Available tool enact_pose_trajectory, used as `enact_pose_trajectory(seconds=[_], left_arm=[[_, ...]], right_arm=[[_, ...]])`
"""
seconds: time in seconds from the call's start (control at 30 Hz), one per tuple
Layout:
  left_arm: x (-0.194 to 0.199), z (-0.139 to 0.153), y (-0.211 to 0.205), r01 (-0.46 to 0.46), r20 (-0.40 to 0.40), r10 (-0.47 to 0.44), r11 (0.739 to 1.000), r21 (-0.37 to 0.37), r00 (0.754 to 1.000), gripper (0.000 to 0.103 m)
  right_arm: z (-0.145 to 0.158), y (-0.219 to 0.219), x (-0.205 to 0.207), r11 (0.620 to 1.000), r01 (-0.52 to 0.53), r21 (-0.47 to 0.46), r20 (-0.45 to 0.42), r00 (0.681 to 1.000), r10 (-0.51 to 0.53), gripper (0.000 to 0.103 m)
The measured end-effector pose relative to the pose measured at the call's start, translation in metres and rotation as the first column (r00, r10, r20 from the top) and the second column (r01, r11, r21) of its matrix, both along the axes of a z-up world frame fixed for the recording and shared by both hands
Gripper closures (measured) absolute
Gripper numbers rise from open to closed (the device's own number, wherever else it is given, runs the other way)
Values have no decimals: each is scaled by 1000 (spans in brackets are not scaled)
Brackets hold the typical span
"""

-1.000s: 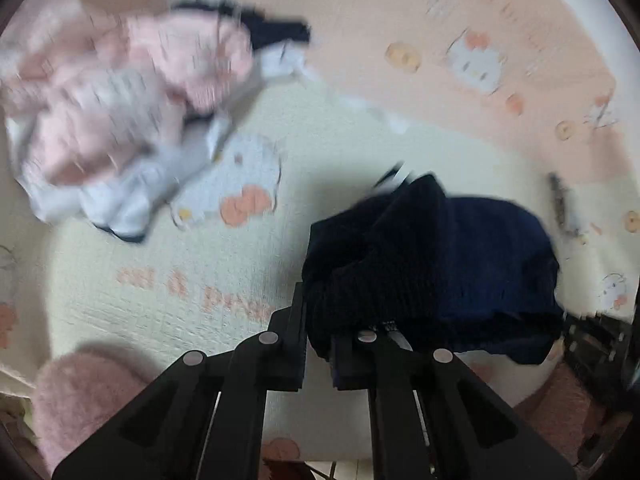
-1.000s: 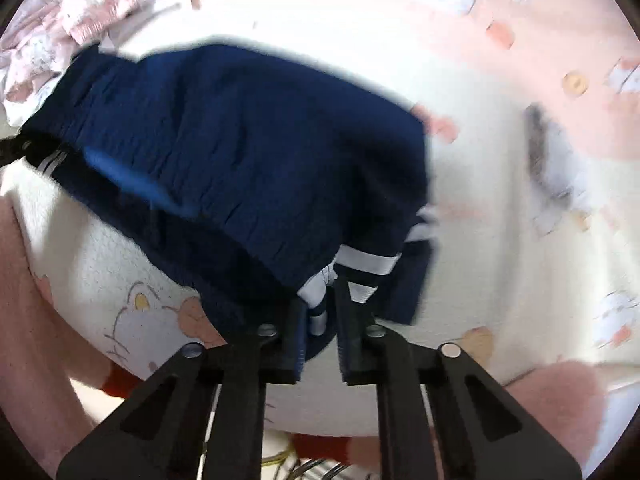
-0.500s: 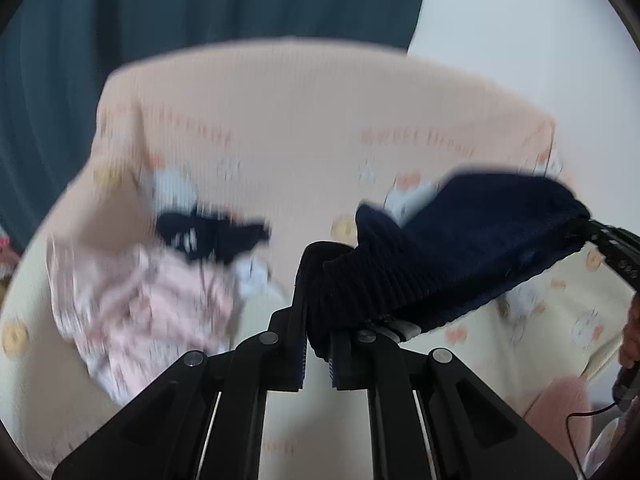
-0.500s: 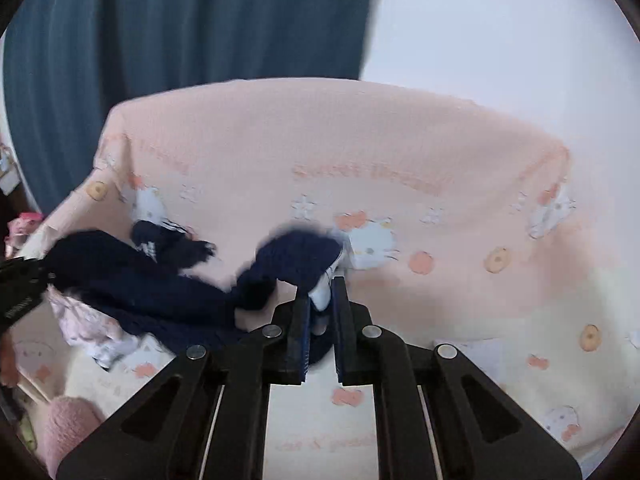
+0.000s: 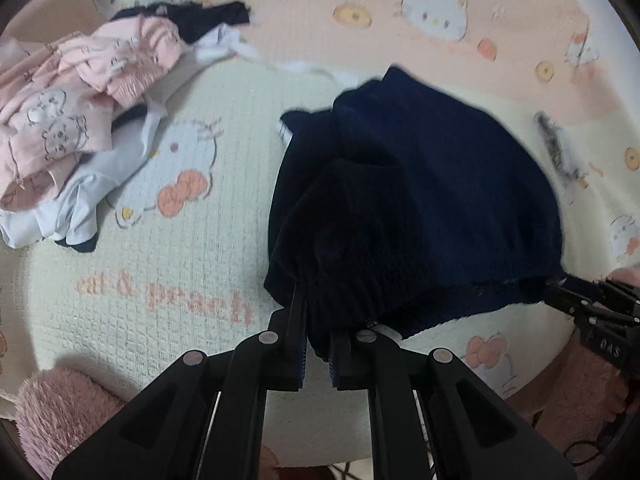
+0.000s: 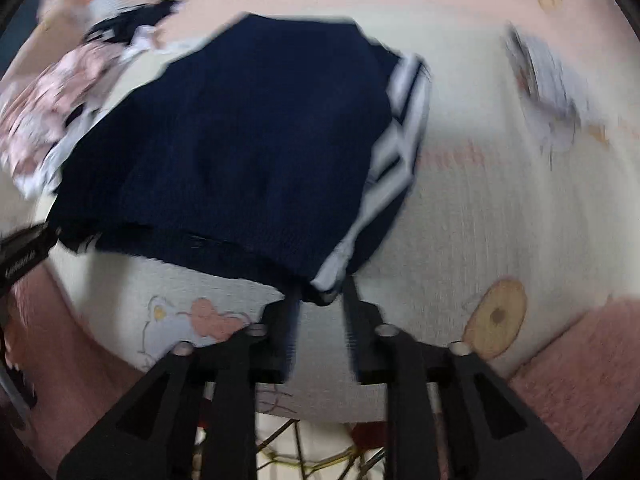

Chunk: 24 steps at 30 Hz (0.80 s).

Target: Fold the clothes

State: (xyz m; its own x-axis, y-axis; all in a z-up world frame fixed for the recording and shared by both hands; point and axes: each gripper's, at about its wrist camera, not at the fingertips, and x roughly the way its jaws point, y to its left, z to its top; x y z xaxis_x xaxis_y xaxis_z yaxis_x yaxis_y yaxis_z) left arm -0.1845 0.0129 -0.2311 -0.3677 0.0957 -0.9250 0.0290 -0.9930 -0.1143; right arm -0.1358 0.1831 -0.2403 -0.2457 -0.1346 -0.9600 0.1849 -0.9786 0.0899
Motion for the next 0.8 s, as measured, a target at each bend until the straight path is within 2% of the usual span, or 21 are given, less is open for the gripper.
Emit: enact_pose_trajectory(seconds=[0.13, 0.27, 0.43, 0.5, 0.63, 0.67, 0.73, 0.8], left_arm=[[4, 2, -6, -42, -33, 44, 997, 59, 998, 92], [6, 1, -11, -66, -50, 72, 992, 104, 996, 92], [12, -2, -12, -84, -54, 93, 984, 156, 994, 92], [15, 1, -13, -89, -57, 100, 981, 173, 993, 92], [17, 3, -15, -90, -65, 106, 974, 206, 992, 92], [18, 3, -16, -88, -68, 105, 972, 218, 992, 92], [18, 0, -17, -92, -59, 109, 969, 229, 992, 92], [18, -2, -19, -106, -50, 121, 965, 241, 991, 92]], right_arm=[[23, -34, -1, 991, -137, 7, -112, 984, 137, 58], [8, -71, -8, 977, -214, 20, -115, 970, 215, 58], [-12, -108, -8, 931, -364, 14, -114, 925, 363, 58], [-9, -101, 4, 925, -379, 31, -109, 918, 380, 58], [-14, -114, 0, 932, -361, 41, -116, 924, 363, 57], [-15, -117, -1, 929, -366, 44, -117, 922, 369, 53], [-25, -124, -2, 913, -403, 69, -78, 910, 407, 50], [-31, -122, -4, 910, -414, 38, -36, 909, 415, 50]])
